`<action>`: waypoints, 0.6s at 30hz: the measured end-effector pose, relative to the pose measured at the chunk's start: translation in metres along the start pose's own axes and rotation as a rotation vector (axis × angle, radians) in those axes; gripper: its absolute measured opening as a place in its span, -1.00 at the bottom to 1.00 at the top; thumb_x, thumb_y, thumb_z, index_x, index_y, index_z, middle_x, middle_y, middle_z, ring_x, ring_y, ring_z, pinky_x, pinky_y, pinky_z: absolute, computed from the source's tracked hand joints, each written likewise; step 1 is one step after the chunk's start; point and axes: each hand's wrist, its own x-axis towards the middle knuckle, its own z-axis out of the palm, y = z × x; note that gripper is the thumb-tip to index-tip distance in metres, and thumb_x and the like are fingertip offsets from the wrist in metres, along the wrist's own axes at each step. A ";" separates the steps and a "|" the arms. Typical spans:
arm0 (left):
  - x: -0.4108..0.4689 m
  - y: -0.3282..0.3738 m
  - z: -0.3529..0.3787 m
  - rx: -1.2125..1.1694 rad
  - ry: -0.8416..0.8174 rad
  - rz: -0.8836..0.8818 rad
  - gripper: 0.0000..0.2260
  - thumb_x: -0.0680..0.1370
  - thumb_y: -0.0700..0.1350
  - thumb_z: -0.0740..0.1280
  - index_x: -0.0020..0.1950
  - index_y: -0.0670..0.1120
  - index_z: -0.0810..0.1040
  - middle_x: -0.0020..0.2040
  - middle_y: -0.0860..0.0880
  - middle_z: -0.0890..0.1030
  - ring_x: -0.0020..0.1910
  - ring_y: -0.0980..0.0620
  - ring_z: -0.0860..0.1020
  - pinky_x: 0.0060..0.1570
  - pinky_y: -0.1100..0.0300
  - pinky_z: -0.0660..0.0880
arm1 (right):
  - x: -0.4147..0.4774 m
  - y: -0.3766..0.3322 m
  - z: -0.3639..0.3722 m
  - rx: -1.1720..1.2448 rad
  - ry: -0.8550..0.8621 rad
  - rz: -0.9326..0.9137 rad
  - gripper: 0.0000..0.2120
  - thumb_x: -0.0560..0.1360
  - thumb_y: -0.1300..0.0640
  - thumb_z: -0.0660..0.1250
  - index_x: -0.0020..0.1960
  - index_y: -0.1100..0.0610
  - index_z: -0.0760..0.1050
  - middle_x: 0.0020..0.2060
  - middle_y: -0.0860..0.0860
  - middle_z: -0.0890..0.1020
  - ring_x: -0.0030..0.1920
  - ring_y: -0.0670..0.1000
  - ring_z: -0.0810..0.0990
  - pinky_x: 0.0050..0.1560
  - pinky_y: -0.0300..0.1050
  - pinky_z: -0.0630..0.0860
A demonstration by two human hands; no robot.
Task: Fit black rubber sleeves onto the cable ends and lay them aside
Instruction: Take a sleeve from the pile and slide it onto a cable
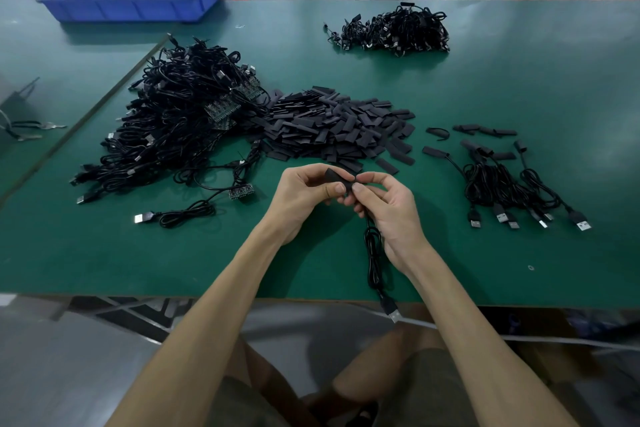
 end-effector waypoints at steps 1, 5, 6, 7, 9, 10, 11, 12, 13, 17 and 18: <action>0.000 0.000 0.000 0.005 -0.001 0.001 -0.87 0.50 -0.31 0.46 0.04 -0.24 0.67 -0.23 -0.16 0.66 -0.24 -0.08 0.55 -0.21 0.18 0.45 | 0.000 0.000 0.000 -0.002 -0.002 0.000 -0.89 0.62 0.31 0.36 0.14 0.24 0.51 -0.25 0.08 0.73 -0.24 -0.05 0.65 -0.24 -0.27 0.52; 0.001 0.000 -0.001 0.017 -0.004 -0.004 -0.90 0.54 -0.31 0.43 0.04 -0.26 0.66 -0.24 -0.14 0.64 -0.24 -0.05 0.53 -0.23 0.20 0.43 | 0.000 0.000 0.000 -0.005 -0.032 -0.014 -0.88 0.63 0.31 0.35 0.15 0.27 0.51 -0.22 0.11 0.73 -0.19 -0.01 0.64 -0.20 -0.25 0.53; 0.002 0.000 -0.001 0.022 -0.005 -0.003 -0.91 0.55 -0.29 0.42 0.03 -0.27 0.66 -0.24 -0.14 0.63 -0.24 -0.06 0.52 -0.23 0.18 0.42 | -0.001 0.000 0.000 -0.010 -0.038 -0.018 -0.88 0.63 0.30 0.35 0.16 0.29 0.50 -0.21 0.11 0.73 -0.18 0.00 0.65 -0.18 -0.24 0.54; 0.002 -0.001 -0.001 0.024 -0.004 0.002 -0.90 0.55 -0.28 0.42 0.03 -0.28 0.65 -0.25 -0.15 0.63 -0.24 -0.06 0.52 -0.23 0.17 0.41 | -0.001 0.001 0.000 -0.013 -0.040 -0.021 -0.87 0.63 0.30 0.35 0.17 0.29 0.50 -0.21 0.11 0.73 -0.18 0.00 0.66 -0.17 -0.24 0.55; 0.002 -0.001 0.000 0.030 -0.002 0.012 -0.90 0.55 -0.26 0.44 0.02 -0.28 0.65 -0.25 -0.16 0.62 -0.24 -0.06 0.53 -0.24 0.17 0.41 | -0.001 0.001 0.000 -0.016 -0.036 -0.023 -0.88 0.63 0.31 0.34 0.16 0.29 0.50 -0.21 0.10 0.73 -0.19 -0.03 0.66 -0.17 -0.25 0.54; 0.002 -0.001 0.001 0.037 -0.006 0.014 -0.91 0.54 -0.26 0.44 0.02 -0.25 0.66 -0.25 -0.14 0.63 -0.25 -0.04 0.54 -0.24 0.18 0.42 | -0.001 0.001 0.000 -0.021 -0.033 -0.022 -0.88 0.63 0.31 0.34 0.16 0.29 0.50 -0.22 0.09 0.73 -0.20 -0.04 0.66 -0.18 -0.25 0.54; 0.002 -0.001 0.000 0.042 -0.012 0.014 -0.93 0.54 -0.27 0.44 0.01 -0.22 0.66 -0.26 -0.12 0.63 -0.26 -0.02 0.54 -0.23 0.19 0.42 | -0.001 0.000 0.000 -0.026 -0.033 -0.020 -0.89 0.63 0.31 0.34 0.15 0.27 0.51 -0.22 0.08 0.73 -0.21 -0.06 0.65 -0.19 -0.26 0.53; 0.002 -0.002 -0.001 0.039 -0.019 0.011 -0.93 0.54 -0.27 0.44 0.01 -0.20 0.67 -0.26 -0.10 0.64 -0.26 -0.01 0.54 -0.23 0.21 0.43 | -0.001 0.000 -0.001 -0.027 -0.037 -0.015 -0.90 0.63 0.31 0.35 0.14 0.26 0.52 -0.23 0.08 0.73 -0.22 -0.07 0.65 -0.20 -0.27 0.53; 0.002 -0.002 -0.002 0.030 -0.027 0.008 -0.92 0.53 -0.27 0.45 0.01 -0.20 0.67 -0.25 -0.11 0.64 -0.25 -0.01 0.54 -0.22 0.21 0.42 | -0.001 0.000 -0.001 -0.021 -0.043 -0.008 -0.90 0.63 0.30 0.35 0.14 0.25 0.53 -0.23 0.08 0.73 -0.22 -0.07 0.65 -0.20 -0.28 0.52; 0.002 -0.003 -0.004 -0.015 -0.043 -0.002 -0.87 0.52 -0.23 0.45 0.05 -0.24 0.66 -0.23 -0.15 0.63 -0.22 -0.08 0.53 -0.18 0.16 0.40 | -0.001 -0.002 -0.002 0.009 -0.063 0.023 -0.88 0.63 0.29 0.35 0.16 0.25 0.55 -0.22 0.09 0.72 -0.20 -0.03 0.63 -0.20 -0.26 0.51; 0.002 -0.003 -0.004 -0.018 -0.045 -0.003 -0.86 0.52 -0.22 0.45 0.05 -0.24 0.66 -0.23 -0.16 0.63 -0.23 -0.08 0.52 -0.19 0.16 0.40 | 0.000 -0.002 -0.002 0.016 -0.067 0.029 -0.88 0.63 0.29 0.35 0.16 0.26 0.56 -0.23 0.10 0.72 -0.20 -0.02 0.62 -0.20 -0.26 0.50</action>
